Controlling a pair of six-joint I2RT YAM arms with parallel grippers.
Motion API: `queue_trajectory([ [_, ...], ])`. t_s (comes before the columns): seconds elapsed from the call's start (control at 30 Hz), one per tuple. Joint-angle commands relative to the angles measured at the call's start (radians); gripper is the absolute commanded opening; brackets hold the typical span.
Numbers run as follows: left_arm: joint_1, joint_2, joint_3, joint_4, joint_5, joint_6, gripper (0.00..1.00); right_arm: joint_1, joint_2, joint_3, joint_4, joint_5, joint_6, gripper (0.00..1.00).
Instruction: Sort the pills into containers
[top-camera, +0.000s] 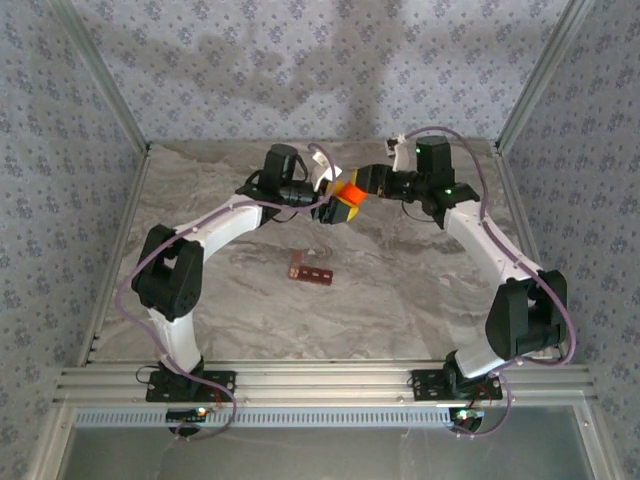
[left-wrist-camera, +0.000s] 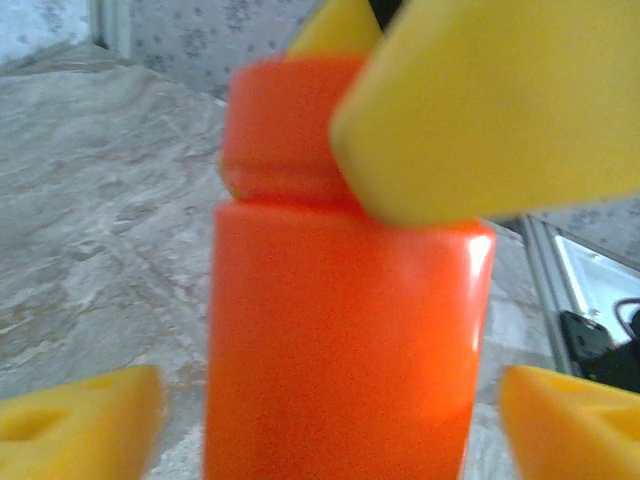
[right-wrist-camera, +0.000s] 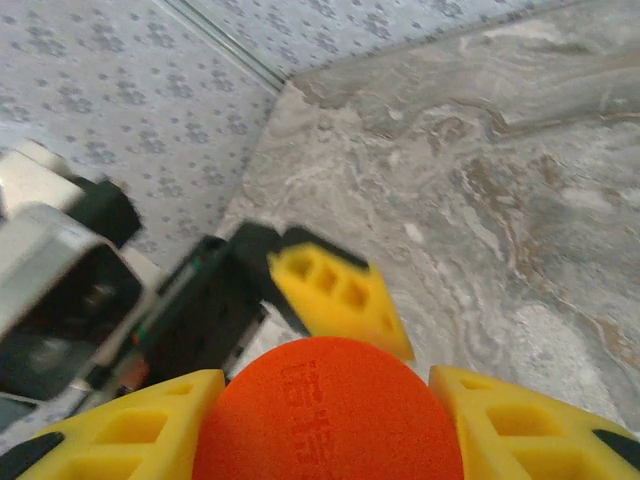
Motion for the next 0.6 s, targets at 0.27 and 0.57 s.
queue_trajectory([
  [0.27,0.016,-0.237,-0.221,0.074,-0.173,0.012,0.98,0.0,-0.035,-0.094,-0.062,0.33,-0.151,0.24],
  [0.57,0.021,-0.465,-0.412,0.081,-0.531,0.023,0.98,0.004,-0.016,-0.202,0.027,0.654,-0.247,0.25],
])
